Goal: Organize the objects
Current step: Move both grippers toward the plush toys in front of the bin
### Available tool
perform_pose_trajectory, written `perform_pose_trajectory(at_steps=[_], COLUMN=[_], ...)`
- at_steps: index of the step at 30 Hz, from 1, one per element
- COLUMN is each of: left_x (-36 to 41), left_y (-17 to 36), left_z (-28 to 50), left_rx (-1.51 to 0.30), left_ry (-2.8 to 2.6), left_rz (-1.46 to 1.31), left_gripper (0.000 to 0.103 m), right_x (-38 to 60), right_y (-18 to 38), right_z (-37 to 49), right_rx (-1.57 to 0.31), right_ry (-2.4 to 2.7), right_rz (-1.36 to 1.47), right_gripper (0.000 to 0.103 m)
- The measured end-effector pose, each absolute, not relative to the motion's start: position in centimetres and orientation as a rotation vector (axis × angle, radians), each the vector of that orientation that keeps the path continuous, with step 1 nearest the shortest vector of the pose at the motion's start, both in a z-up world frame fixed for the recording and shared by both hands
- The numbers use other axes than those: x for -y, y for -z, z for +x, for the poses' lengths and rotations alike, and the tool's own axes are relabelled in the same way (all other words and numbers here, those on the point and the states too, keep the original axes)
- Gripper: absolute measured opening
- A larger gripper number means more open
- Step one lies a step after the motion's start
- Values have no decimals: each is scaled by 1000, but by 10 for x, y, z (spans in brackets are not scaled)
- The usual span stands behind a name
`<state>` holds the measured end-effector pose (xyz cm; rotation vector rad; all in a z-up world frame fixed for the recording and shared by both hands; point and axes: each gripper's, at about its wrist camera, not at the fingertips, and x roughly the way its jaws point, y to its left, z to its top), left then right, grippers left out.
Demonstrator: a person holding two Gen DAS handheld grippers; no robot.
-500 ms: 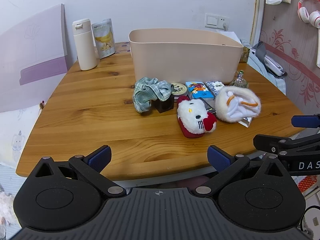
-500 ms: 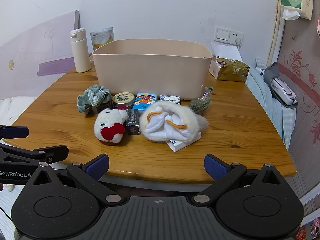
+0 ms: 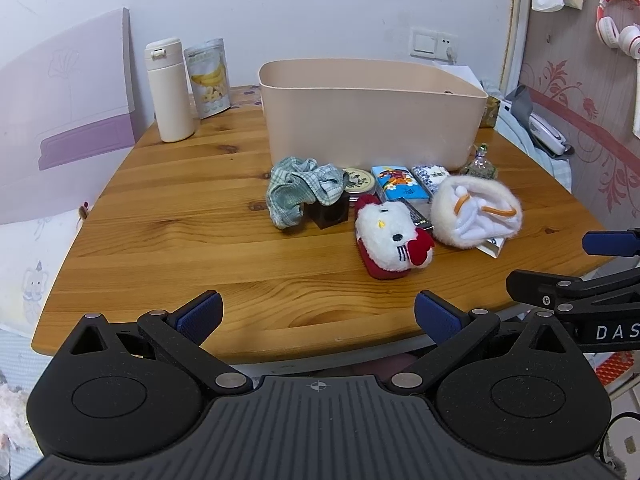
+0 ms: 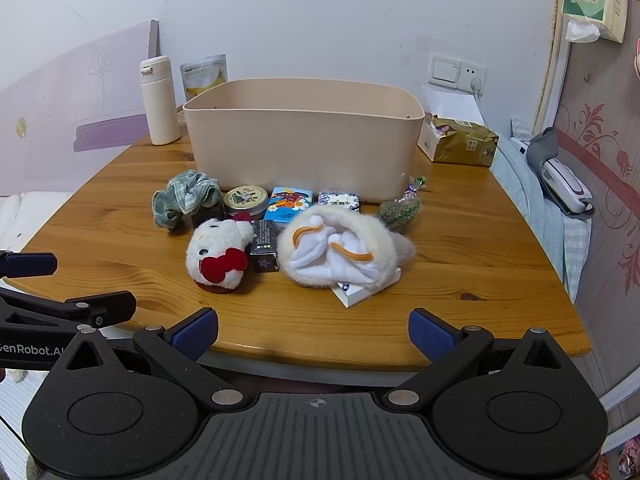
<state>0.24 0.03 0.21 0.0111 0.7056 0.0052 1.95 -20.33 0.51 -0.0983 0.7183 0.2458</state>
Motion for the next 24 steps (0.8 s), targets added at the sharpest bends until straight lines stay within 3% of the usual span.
perform_pose_trajectory(at_steps=[24], left_x=[-2], left_y=[2], left_z=[8], left_rx=[-717], left_ry=[2], left_rz=[4], left_gripper=[103], right_x=[202], right_y=[-3], right_z=[26], right_rx=[-727], right_ry=[-238], right_rz=[-111], right_gripper=[103])
